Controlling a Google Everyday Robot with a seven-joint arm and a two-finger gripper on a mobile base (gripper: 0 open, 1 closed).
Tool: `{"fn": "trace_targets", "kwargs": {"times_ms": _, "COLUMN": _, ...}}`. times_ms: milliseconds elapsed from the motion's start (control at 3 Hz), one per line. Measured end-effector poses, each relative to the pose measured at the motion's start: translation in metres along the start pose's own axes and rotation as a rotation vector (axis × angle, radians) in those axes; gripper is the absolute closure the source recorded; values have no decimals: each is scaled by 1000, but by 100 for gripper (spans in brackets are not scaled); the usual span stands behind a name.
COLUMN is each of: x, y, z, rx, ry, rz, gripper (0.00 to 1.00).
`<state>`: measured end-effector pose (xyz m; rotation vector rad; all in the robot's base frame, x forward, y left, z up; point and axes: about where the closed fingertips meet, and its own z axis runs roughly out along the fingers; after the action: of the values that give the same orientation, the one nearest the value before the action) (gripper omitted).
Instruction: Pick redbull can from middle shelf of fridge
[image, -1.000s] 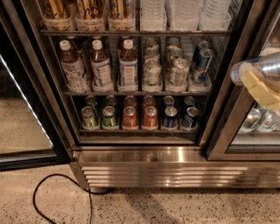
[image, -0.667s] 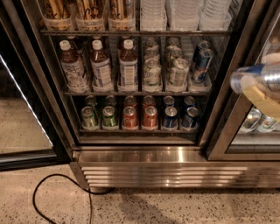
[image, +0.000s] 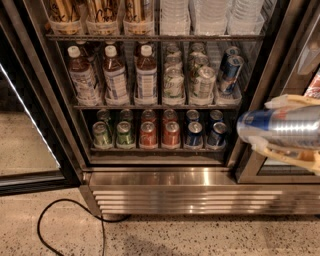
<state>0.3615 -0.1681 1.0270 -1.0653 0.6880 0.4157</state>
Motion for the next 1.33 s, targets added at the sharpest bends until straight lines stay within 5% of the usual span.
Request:
{"fn": "trace_targets", "kwargs": {"times_ms": 667, "x": 25, "y": 44, "z": 48, "rx": -192, "ry": 139, "rz": 28, "gripper": 100}}
{"fn": "trace_targets", "kwargs": {"times_ms": 1333, "x": 63, "y": 50, "z": 88, "rx": -265, "ry": 204, "rz": 87, "gripper": 100}}
